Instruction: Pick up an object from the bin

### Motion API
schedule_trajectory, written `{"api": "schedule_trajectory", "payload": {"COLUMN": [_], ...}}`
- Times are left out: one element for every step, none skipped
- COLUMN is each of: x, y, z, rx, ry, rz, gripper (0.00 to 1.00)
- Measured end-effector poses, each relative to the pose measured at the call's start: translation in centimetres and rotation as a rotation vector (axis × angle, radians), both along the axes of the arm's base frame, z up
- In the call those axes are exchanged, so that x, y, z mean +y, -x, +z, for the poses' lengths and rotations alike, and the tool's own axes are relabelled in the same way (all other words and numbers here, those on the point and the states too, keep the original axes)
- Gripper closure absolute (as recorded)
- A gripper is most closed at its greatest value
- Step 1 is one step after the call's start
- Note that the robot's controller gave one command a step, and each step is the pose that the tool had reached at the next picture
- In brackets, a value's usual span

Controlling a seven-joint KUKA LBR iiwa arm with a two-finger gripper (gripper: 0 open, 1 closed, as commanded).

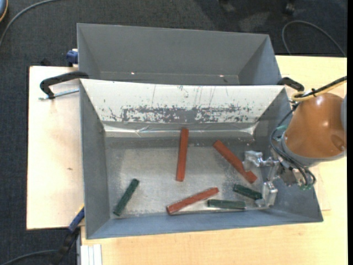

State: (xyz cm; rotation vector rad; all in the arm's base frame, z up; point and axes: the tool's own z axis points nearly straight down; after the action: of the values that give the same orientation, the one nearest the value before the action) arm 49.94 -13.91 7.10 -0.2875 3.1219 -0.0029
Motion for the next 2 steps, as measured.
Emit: {"api": "schedule_trajectory", "payload": {"x": [4.76,4.54], "y": [-0.6,-0.66], "z": [0.0,0.11], "rx": [0.003,0.0], "ry": [-0.003,-0.001], "rz": [0.099,0.094], "gripper": [0.0,1.0]}}
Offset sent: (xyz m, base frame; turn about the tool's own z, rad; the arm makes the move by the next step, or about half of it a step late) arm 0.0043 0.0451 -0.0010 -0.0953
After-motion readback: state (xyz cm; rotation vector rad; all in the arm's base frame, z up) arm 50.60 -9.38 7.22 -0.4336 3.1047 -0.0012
